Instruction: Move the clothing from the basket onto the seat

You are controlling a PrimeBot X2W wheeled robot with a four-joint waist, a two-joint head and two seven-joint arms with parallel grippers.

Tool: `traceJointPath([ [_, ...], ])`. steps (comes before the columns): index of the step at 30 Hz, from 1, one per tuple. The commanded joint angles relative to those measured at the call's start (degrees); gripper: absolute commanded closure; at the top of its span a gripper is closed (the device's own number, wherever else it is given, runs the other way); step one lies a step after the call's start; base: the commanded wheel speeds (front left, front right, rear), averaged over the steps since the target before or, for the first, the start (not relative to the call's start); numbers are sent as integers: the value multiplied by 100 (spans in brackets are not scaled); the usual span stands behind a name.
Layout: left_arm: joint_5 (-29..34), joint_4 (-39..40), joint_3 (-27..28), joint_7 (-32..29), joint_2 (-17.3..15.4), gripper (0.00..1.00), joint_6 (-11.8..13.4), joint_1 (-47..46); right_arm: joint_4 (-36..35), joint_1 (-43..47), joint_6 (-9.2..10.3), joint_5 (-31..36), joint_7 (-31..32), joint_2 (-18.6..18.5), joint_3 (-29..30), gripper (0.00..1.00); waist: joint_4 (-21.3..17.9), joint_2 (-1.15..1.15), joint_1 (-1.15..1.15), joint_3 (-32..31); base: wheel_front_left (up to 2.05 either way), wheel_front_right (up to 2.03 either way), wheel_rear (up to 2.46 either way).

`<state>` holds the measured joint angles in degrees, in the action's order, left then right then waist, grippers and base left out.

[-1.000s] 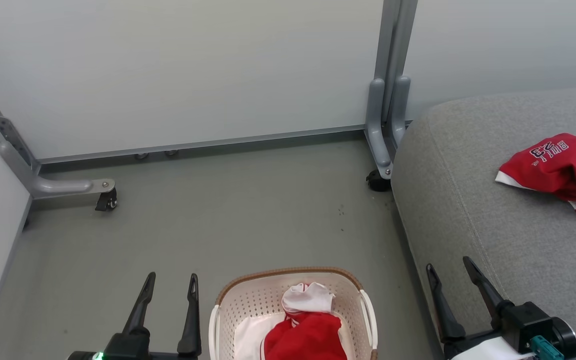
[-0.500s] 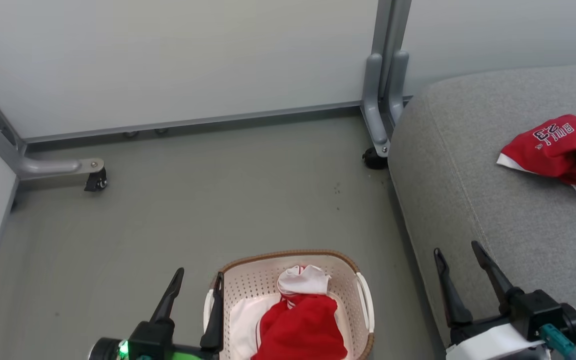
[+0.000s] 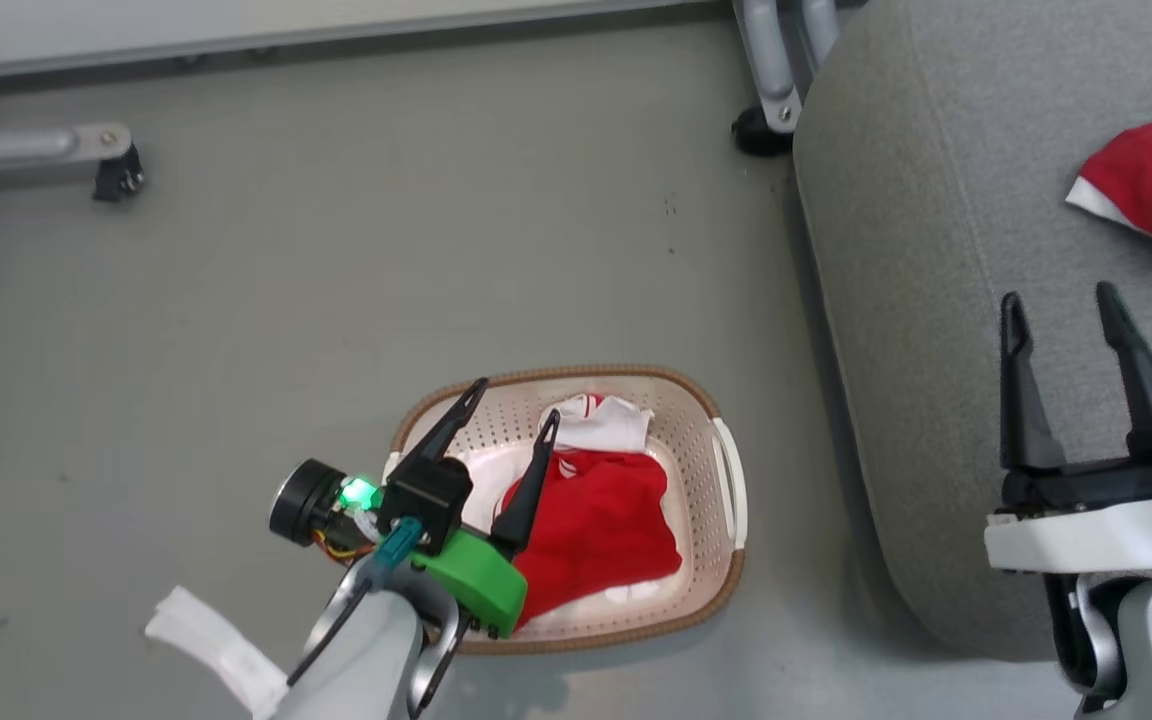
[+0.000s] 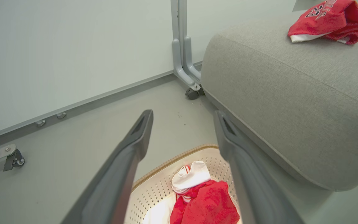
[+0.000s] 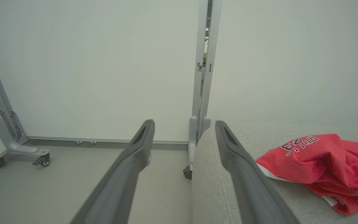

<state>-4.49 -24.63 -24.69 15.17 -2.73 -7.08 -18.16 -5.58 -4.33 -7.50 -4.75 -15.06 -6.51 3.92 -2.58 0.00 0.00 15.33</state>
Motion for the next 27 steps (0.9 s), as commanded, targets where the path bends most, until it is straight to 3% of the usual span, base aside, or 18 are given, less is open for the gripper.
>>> traceJointPath([
  [1,-131,-263,-106,-3,-29,0,-32,-347,-63,-173,2,73,-17,-41,78,0,-36,0,0,1102,0,0,0],
  [14,-1052,-2649,-2555,-1,-335,0,-42,-2859,-609,-1103,2,161,-17,133,261,0,-487,0,0,2901,0,0,0],
  [22,-1418,-3393,-3372,-1,-471,0,-43,-3713,-858,-1403,3,298,-17,191,150,0,-778,0,0,3547,0,0,0],
  [27,-1331,-3785,-3865,-1,-588,0,-43,-4179,-958,-1562,2,193,-17,290,119,0,-958,0,0,3824,0,0,0],
])
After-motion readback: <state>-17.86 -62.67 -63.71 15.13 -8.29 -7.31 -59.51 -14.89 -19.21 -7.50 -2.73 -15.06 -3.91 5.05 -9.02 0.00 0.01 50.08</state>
